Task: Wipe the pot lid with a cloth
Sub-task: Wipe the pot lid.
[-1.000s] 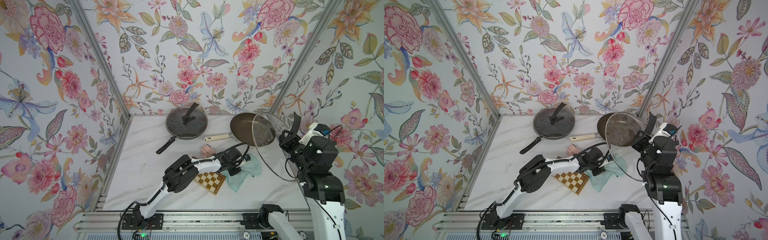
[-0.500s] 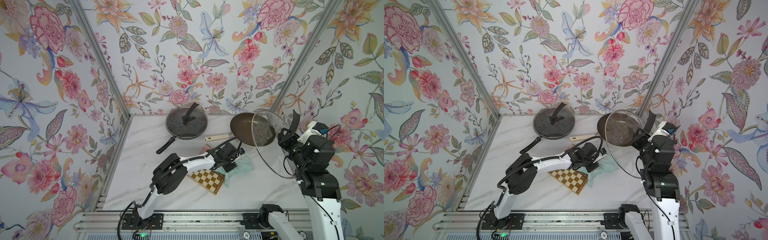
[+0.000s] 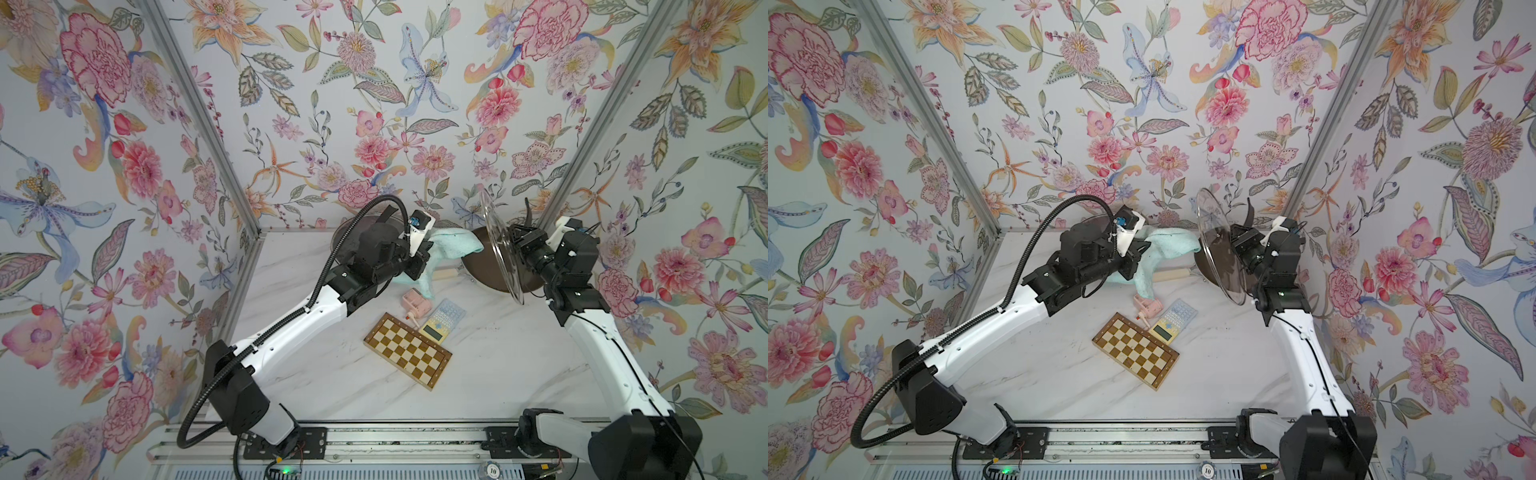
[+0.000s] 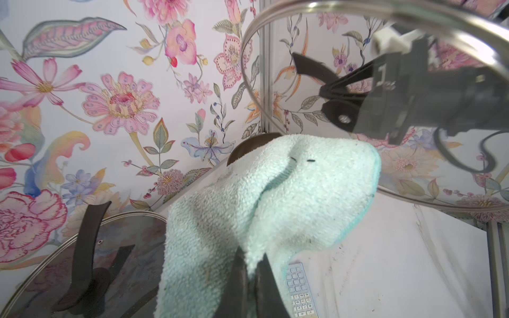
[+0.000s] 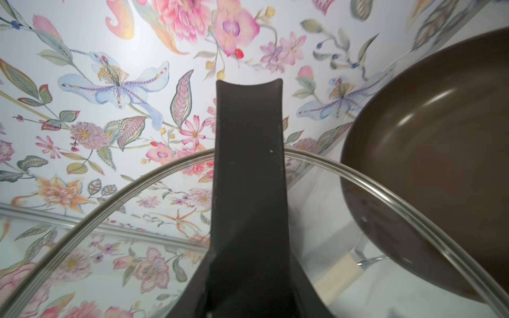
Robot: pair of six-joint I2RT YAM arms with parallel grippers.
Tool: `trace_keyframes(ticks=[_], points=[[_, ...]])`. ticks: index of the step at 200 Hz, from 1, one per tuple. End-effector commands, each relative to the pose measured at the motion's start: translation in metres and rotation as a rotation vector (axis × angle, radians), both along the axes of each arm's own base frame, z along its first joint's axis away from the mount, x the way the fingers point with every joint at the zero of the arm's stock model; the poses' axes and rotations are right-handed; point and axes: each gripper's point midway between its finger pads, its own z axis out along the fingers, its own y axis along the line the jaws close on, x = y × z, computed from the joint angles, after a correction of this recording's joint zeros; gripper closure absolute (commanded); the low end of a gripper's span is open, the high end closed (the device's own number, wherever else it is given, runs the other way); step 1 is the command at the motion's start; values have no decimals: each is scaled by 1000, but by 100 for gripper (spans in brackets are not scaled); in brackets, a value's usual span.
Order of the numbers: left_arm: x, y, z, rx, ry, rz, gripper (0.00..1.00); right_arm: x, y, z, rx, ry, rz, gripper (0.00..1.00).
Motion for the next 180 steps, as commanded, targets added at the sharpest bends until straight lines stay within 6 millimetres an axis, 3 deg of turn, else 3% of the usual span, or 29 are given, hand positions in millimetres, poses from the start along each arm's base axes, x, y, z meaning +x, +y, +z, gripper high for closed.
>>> trace_keyframes(ticks=[1, 35, 63, 92, 136, 141, 180], points=[[1, 13, 18, -31, -70, -10, 100, -14, 55, 123, 215, -399, 272, 100], [5, 29, 32, -79, -124, -9, 100, 5, 99, 124, 423, -471, 446, 100], [6, 32, 26, -83, -127, -48, 100, 29, 142, 98, 485, -388, 562, 100], [7, 28, 33, -177, -147, -61, 100, 35, 184, 86, 545, -331, 721, 100], [33, 18, 56, -334, -168, -13, 100, 35, 211, 80, 708, -299, 906, 100], [43, 12, 43, -322, -149, 4, 100, 35, 213, 79, 712, -292, 923, 100], [57, -9, 57, -331, -204, 0, 100, 29, 231, 73, 691, -255, 1028, 100]])
